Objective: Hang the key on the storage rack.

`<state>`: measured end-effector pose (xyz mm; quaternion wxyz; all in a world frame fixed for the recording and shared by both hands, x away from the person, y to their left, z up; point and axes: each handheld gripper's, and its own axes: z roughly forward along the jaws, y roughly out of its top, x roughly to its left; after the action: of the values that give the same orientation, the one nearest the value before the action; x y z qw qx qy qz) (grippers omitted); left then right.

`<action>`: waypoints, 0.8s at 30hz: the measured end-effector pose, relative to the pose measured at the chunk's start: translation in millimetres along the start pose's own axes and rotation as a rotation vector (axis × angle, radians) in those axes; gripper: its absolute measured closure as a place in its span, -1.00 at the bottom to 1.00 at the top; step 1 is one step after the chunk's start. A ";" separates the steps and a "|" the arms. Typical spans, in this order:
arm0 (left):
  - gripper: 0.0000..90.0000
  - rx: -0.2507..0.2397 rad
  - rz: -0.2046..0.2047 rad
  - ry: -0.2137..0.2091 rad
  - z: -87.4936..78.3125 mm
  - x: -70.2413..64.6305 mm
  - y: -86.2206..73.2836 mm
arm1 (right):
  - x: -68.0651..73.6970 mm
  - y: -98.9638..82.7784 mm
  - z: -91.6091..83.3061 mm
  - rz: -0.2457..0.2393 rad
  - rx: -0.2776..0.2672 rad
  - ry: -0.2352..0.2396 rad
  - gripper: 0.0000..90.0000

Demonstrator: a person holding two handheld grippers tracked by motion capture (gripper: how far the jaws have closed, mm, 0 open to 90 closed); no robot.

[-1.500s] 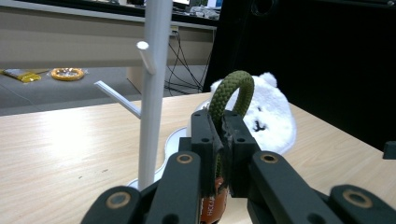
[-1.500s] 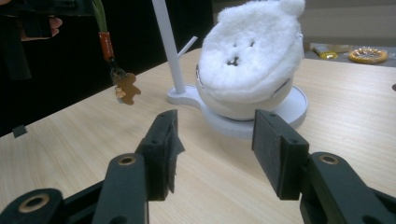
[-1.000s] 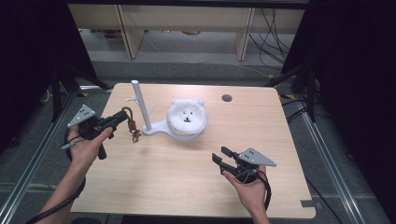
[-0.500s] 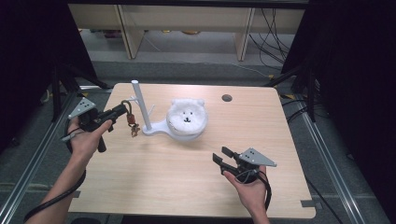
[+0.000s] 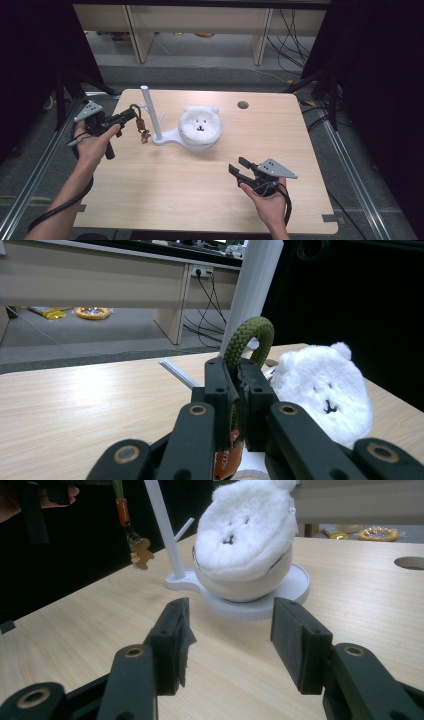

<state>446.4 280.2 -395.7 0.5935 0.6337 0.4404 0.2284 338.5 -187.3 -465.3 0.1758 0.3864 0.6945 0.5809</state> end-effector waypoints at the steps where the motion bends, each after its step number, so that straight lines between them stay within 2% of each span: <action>1: 0.87 -0.001 0.000 -0.001 0.7 0.0 0.2 | 0.4 -0.1 0.1 0.004 0.001 0.002 0.13; 2: 0.87 -0.001 -0.001 -0.001 1.2 -0.1 0.5 | -0.4 0.0 0.1 -0.016 -0.005 -0.004 0.13; 5: 0.87 0.000 -0.005 -0.003 3.0 -0.4 1.0 | -0.2 0.1 0.0 -0.017 -0.005 -0.004 0.13; 10: 0.87 0.002 -0.011 -0.003 5.3 0.2 0.9 | 0.9 0.4 -0.7 0.013 0.002 0.005 0.13; 11: 0.87 0.003 -0.011 -0.003 5.9 0.4 0.9 | 0.0 0.3 -1.2 -0.010 0.000 -0.011 0.13; 13: 0.87 0.003 -0.014 -0.004 7.1 0.3 0.7 | -0.9 0.2 -1.7 -0.018 -0.002 -0.018 0.13; 15: 0.87 0.005 -0.015 -0.002 8.3 0.5 0.3 | 0.8 -0.3 -2.3 0.013 0.008 -0.010 0.13; 21: 0.87 0.006 -0.017 0.000 11.4 0.2 -0.7 | -0.4 -0.7 -2.4 0.017 -0.002 -0.008 0.13; 24: 0.87 0.005 -0.014 0.000 13.2 0.1 -1.1 | 1.5 -0.4 -2.8 0.037 -0.004 -0.009 0.13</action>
<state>456.9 272.9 -399.3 0.5934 0.6324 0.4452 0.2231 335.4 -188.1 -464.6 0.1688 0.4013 0.6855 0.5836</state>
